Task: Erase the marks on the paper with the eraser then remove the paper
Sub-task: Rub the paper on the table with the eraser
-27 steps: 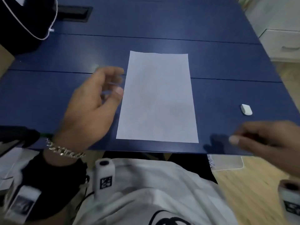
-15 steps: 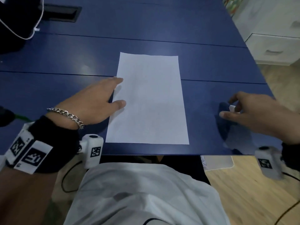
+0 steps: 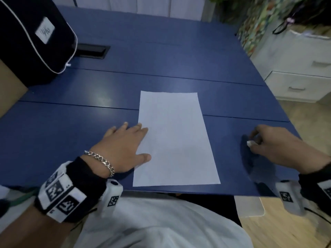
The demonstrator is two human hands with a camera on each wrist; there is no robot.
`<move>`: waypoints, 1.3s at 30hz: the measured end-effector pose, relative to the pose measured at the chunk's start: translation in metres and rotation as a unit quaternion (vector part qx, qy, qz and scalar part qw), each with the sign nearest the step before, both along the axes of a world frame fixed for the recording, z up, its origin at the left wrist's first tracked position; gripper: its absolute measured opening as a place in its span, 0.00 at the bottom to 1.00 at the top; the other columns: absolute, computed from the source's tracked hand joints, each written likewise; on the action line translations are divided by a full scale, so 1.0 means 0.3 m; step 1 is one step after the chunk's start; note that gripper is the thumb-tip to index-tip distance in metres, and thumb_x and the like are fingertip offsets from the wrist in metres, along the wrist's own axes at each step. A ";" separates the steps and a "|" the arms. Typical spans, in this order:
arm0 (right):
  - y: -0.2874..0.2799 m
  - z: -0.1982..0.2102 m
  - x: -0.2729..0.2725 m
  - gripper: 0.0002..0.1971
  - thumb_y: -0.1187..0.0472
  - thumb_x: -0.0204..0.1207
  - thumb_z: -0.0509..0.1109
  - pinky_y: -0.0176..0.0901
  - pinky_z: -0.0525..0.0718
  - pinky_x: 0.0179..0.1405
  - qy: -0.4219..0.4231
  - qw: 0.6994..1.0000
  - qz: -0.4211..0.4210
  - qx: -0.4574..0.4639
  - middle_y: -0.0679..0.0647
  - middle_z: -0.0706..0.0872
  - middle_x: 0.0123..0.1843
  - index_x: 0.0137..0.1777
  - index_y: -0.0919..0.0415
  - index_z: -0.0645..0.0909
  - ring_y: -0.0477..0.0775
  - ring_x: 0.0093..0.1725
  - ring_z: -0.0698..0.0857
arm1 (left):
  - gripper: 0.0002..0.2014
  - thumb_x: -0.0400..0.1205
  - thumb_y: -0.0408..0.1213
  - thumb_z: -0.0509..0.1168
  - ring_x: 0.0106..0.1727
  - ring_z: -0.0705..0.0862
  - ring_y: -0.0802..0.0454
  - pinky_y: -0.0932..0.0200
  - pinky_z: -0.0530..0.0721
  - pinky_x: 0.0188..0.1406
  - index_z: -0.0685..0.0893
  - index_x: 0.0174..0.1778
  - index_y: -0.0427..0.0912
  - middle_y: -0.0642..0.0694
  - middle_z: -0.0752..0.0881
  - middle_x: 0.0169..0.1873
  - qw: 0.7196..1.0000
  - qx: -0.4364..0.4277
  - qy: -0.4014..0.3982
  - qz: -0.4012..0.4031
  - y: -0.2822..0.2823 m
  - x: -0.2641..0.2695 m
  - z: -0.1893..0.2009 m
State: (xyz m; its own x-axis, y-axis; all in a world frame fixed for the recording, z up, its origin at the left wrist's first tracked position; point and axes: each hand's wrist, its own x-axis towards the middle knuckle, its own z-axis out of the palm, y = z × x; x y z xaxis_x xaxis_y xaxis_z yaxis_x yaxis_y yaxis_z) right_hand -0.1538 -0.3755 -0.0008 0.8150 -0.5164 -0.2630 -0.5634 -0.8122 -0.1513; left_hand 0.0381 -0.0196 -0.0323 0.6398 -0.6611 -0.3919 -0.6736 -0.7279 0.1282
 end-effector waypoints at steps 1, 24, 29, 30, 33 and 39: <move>0.045 0.021 0.012 0.07 0.51 0.84 0.75 0.38 0.77 0.36 -0.027 0.999 0.015 0.013 0.43 0.88 0.45 0.56 0.51 0.84 0.45 0.45 0.85 | 0.43 0.85 0.69 0.56 0.92 0.44 0.43 0.39 0.46 0.89 0.46 0.92 0.56 0.54 0.45 0.92 1.000 0.000 -0.009 -0.003 0.004 -0.023 -0.002; 0.346 -0.007 -0.019 0.13 0.52 0.86 0.69 0.26 0.80 0.59 0.037 0.957 0.279 0.071 0.25 0.84 0.62 0.66 0.32 0.80 0.26 0.65 0.74 | 0.39 0.86 0.60 0.63 0.88 0.56 0.52 0.46 0.61 0.83 0.53 0.91 0.61 0.59 0.58 0.89 0.985 -0.147 -0.043 0.077 0.147 -0.086 0.008; 0.334 0.034 0.054 0.12 0.52 0.84 0.70 0.28 0.81 0.53 0.041 0.953 0.293 0.065 0.29 0.84 0.51 0.62 0.31 0.82 0.29 0.62 0.78 | 0.34 0.87 0.65 0.56 0.92 0.40 0.40 0.35 0.48 0.88 0.46 0.86 0.78 0.51 0.40 0.92 0.990 -0.083 -0.015 0.116 0.155 -0.042 -0.064; 0.344 0.033 0.078 0.11 0.51 0.85 0.71 0.27 0.81 0.52 0.023 0.952 0.297 0.068 0.29 0.85 0.51 0.61 0.31 0.82 0.30 0.61 0.79 | 0.32 0.87 0.65 0.54 0.92 0.39 0.40 0.34 0.46 0.88 0.47 0.85 0.80 0.51 0.39 0.92 0.989 -0.085 -0.003 0.119 0.156 -0.042 -0.072; 0.392 -0.001 0.145 0.12 0.51 0.85 0.69 0.29 0.82 0.53 -0.009 0.947 0.308 0.090 0.28 0.86 0.54 0.64 0.32 0.81 0.33 0.57 0.84 | 0.31 0.83 0.71 0.51 0.92 0.40 0.44 0.35 0.44 0.88 0.55 0.84 0.80 0.55 0.44 0.92 0.987 -0.115 0.012 0.114 0.168 -0.053 -0.090; 0.423 -0.064 0.189 0.16 0.59 0.83 0.73 0.21 0.77 0.53 -0.023 0.941 0.325 0.094 0.27 0.84 0.55 0.65 0.38 0.85 0.33 0.53 0.84 | 0.19 0.75 0.65 0.65 0.80 0.74 0.53 0.58 0.62 0.74 0.87 0.56 0.62 0.61 0.79 0.72 0.969 -0.235 0.022 0.079 0.188 -0.050 -0.070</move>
